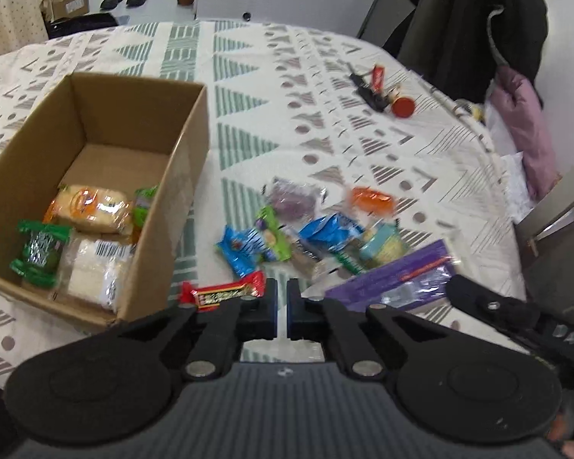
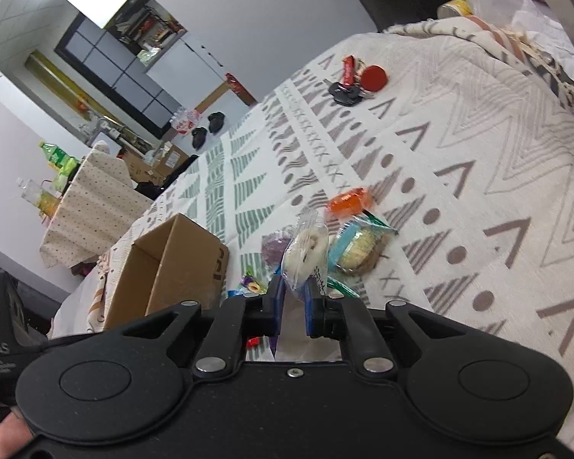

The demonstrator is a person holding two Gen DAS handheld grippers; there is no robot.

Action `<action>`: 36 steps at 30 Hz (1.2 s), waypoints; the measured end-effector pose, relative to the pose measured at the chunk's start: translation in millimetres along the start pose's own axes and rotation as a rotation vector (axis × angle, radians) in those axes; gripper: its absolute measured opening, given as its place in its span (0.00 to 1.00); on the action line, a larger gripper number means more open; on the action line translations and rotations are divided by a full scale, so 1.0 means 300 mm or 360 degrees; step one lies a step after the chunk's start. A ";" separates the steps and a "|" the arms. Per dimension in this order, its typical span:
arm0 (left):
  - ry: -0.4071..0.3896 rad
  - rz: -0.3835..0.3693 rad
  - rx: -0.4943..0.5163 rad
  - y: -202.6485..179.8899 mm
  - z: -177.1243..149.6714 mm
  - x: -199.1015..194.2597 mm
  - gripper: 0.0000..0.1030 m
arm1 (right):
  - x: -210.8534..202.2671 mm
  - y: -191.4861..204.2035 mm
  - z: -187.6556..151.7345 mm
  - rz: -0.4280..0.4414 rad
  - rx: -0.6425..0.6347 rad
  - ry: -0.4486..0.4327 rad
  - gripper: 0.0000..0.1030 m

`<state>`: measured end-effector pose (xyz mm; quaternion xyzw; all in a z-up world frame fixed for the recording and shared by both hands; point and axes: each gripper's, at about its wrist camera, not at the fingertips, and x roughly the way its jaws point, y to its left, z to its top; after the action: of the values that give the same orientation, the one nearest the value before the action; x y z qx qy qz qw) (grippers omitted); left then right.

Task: Organize snacks

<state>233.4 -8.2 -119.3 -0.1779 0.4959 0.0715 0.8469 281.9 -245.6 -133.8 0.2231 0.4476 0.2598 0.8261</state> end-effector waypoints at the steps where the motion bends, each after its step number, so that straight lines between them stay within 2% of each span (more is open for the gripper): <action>1: 0.0016 -0.0004 0.0001 0.002 -0.006 0.010 0.04 | -0.002 -0.007 -0.003 -0.0011 0.0014 0.0005 0.11; 4: 0.0062 0.0006 -0.0001 0.003 -0.022 0.046 0.11 | -0.008 -0.031 -0.011 -0.0053 0.0067 0.0024 0.11; 6: 0.0077 0.0018 -0.0014 0.006 -0.033 0.070 0.21 | -0.010 -0.044 -0.012 -0.0083 0.0097 0.0028 0.12; 8: 0.0087 0.0041 -0.0021 0.005 -0.041 0.095 0.44 | -0.005 -0.059 -0.011 -0.0125 0.0124 0.0031 0.13; 11: 0.0073 0.0095 -0.0007 0.004 -0.050 0.125 0.54 | 0.013 -0.090 -0.008 -0.0189 0.0168 0.0045 0.16; 15: 0.0073 0.0120 -0.0008 0.015 -0.046 0.160 0.54 | 0.043 -0.129 0.000 -0.0259 0.0234 0.0077 0.25; 17: 0.0048 0.0154 0.0001 0.015 -0.041 0.167 0.55 | 0.059 -0.139 0.004 -0.0274 0.0249 0.0096 0.35; 19: 0.0029 0.0184 -0.0018 0.021 -0.035 0.173 0.55 | 0.075 -0.141 0.003 -0.0286 0.0252 0.0119 0.54; 21: 0.0027 0.0208 -0.0043 0.034 -0.029 0.184 0.55 | 0.092 -0.143 -0.002 -0.0294 0.0245 0.0146 0.58; 25: 0.0052 0.0219 -0.0070 0.056 -0.023 0.218 0.55 | 0.122 -0.148 -0.013 -0.0257 0.0273 0.0220 0.61; 30: 0.0010 0.0246 -0.0067 0.047 -0.019 0.234 0.55 | 0.160 -0.132 -0.030 -0.0255 0.0243 0.0294 0.62; 36: -0.0024 0.0215 -0.0140 0.057 0.001 0.234 0.55 | 0.181 -0.115 0.000 -0.0359 0.0132 0.0225 0.62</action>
<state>263.4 3.9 -184.0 -0.1804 0.4967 0.1516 0.8354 315.2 -237.9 -188.5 0.1865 0.5374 0.1617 0.8064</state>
